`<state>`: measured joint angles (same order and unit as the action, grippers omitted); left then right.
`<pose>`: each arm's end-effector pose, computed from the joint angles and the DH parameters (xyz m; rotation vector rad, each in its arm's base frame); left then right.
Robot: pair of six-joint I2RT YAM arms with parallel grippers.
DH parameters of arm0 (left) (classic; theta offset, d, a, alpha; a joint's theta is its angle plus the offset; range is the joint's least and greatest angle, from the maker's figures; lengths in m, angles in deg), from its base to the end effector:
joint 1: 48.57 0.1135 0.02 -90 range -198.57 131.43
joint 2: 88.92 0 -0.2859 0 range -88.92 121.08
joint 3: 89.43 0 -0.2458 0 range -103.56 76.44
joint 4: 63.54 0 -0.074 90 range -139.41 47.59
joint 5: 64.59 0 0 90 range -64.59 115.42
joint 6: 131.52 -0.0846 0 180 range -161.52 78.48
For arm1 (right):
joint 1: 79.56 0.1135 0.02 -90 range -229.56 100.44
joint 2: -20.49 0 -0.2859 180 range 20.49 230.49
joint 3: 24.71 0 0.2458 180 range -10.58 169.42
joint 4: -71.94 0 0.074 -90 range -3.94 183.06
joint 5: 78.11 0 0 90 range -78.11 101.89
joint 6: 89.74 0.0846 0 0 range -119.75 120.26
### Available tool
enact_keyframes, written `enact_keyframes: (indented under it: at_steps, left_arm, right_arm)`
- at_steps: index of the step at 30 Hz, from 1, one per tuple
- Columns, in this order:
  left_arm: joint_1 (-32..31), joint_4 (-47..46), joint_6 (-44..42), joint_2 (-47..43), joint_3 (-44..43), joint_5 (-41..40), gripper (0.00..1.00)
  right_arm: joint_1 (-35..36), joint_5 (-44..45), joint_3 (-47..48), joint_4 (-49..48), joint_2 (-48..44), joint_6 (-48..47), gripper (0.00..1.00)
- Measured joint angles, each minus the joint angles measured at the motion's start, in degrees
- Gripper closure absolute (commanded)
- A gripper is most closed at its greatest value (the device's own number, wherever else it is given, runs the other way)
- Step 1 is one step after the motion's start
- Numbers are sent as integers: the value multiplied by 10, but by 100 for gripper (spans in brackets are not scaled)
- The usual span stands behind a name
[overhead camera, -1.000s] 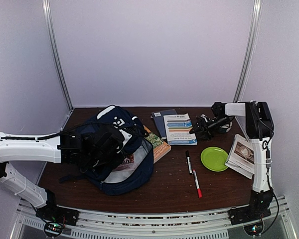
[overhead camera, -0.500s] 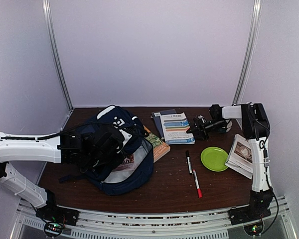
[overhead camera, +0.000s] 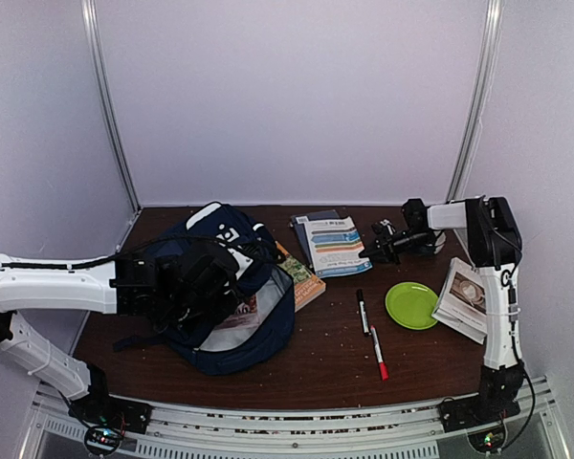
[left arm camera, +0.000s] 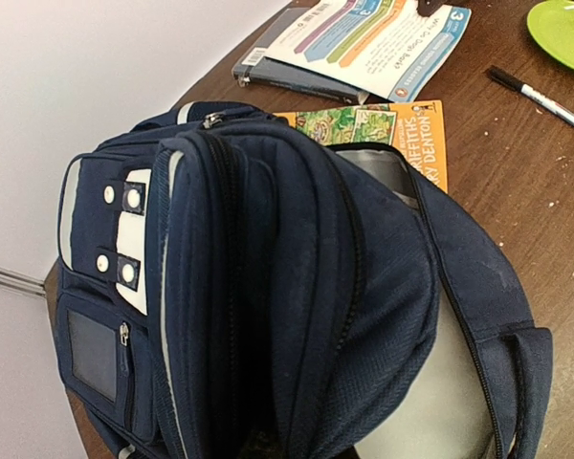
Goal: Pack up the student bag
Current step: Pick up the book, then place the book in the largest pocket of the bag.
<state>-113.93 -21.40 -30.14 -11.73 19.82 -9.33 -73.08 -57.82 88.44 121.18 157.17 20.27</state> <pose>0.1671 -0.2488 0.2571 0.7733 2.0968 0.0234 0.4719 0.1335 0.1128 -0.0330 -2.5470 -1.8052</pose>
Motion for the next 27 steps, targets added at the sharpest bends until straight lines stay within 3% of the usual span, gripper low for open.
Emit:
enact_keyframes:
  at_steps: [9,14,22,27]
  left_arm:
    - [-1,0,0,0,0,-10,100]
    - [-2,-1,0,0,0,-20,100]
    - [-4,-9,-1,5,-2,-42,100]
    - [-3,-14,-1,11,-4,-56,100]
  right_arm:
    - [4,10,-40,24,-166,-21,100]
    - [5,-13,-39,88,-250,-83,100]
    - [26,-39,-43,407,-280,-372,100]
    - [62,-48,-155,513,-329,-499,100]
